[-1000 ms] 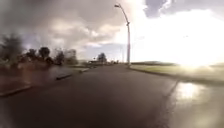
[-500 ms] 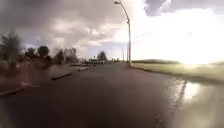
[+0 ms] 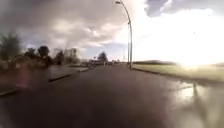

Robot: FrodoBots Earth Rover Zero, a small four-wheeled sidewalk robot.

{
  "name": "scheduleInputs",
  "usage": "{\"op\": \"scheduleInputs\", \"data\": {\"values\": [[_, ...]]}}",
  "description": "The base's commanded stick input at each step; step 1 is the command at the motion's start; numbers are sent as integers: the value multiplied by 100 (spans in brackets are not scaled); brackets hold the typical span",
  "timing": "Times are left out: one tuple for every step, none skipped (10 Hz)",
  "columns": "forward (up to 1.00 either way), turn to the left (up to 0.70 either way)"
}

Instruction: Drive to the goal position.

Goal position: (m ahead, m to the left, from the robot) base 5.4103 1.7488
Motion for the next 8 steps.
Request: {"op": "scheduleInputs", "data": {"values": [[70, 0], [70, 0], [70, 0], [70, 0], [70, 0], [70, -2], [70, -11], [70, -14]]}}
